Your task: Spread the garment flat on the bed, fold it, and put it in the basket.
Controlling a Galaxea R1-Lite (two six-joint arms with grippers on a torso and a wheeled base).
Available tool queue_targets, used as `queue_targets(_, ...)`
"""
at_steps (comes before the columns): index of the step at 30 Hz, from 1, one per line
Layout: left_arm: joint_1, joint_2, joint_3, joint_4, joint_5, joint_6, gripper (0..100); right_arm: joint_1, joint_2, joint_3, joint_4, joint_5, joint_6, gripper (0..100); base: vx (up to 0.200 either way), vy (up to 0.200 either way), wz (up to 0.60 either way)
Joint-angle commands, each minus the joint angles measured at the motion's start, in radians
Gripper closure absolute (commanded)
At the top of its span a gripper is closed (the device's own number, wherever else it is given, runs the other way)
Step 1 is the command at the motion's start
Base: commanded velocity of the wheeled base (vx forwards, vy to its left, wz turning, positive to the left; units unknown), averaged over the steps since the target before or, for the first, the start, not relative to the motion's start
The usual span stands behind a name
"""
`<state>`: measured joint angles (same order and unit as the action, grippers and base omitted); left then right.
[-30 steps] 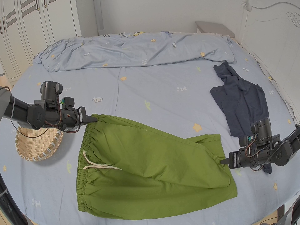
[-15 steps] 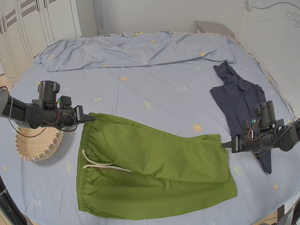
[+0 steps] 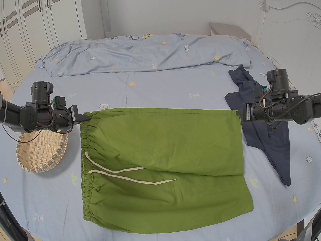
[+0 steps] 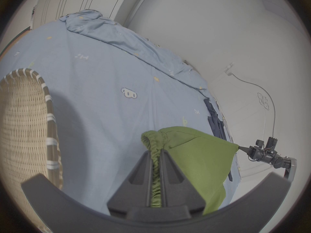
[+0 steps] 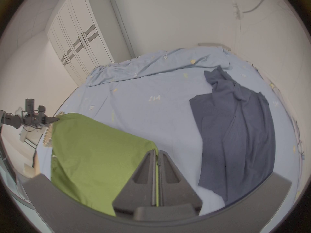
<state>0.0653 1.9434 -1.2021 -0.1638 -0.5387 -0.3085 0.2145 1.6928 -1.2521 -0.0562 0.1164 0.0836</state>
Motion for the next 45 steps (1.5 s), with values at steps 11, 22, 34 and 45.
queue_targets(11, 0.041, 0.034, -0.076, -0.003, 0.005, 0.005, 100, 0.031, 0.301, -0.386, -0.024, -0.172, -0.053, 100, 0.000, 0.000, 0.00)
queue_targets(22, 0.041, 0.069, -0.085, -0.003, 0.019, 0.052, 100, 0.037, 0.327, -0.495, -0.082, -0.192, -0.077, 100, 0.000, 0.000, 0.00)
queue_targets(34, 0.042, 0.077, -0.080, -0.003, 0.029, 0.069, 100, 0.062, 0.327, -0.550, -0.086, -0.238, -0.119, 100, 0.000, 0.000, 0.00)
queue_targets(45, 0.048, 0.101, -0.077, -0.034, 0.086, 0.109, 100, 0.062, 0.337, -0.584, -0.097, -0.248, -0.127, 100, 0.000, 0.000, 0.00)
